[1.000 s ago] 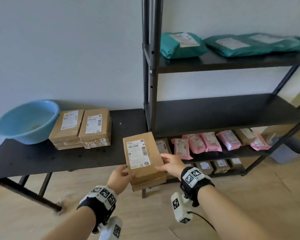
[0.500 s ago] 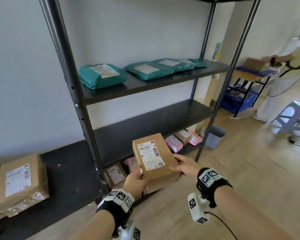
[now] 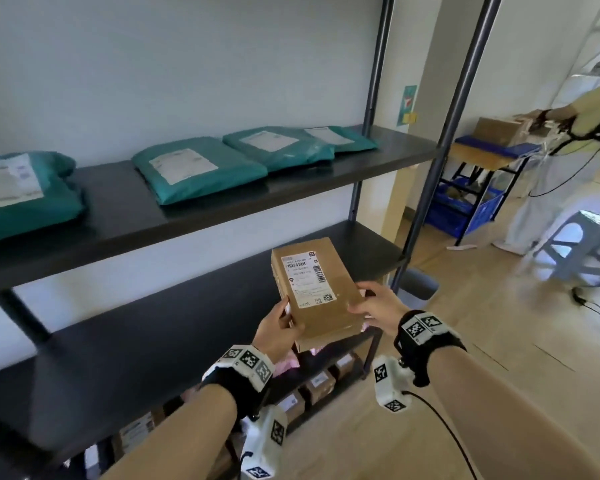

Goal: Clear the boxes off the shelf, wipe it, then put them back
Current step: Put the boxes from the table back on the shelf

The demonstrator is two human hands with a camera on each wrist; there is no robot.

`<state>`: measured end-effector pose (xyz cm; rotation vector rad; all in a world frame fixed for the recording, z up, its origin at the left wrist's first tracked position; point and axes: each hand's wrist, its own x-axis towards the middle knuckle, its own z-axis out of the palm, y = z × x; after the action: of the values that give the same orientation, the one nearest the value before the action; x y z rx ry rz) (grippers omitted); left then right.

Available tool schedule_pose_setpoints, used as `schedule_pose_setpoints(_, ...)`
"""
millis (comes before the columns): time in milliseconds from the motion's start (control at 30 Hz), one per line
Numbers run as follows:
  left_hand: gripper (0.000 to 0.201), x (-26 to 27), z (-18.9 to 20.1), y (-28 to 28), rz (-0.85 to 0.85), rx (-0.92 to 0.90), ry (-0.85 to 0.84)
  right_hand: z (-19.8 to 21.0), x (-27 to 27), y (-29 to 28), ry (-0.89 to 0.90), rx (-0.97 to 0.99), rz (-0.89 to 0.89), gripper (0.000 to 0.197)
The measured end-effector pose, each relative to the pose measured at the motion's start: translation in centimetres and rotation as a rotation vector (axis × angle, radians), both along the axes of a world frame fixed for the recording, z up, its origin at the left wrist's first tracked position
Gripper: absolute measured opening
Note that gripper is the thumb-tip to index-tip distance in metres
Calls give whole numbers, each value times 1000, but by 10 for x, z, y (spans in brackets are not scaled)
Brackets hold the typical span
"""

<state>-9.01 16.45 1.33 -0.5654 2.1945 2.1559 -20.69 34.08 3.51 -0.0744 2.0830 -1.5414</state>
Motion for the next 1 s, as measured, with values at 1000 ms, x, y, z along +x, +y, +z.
schedule_pose_setpoints(1000,60,-263,-52,36,-118,-707,-292,-44,-281,4,422,509,122,52)
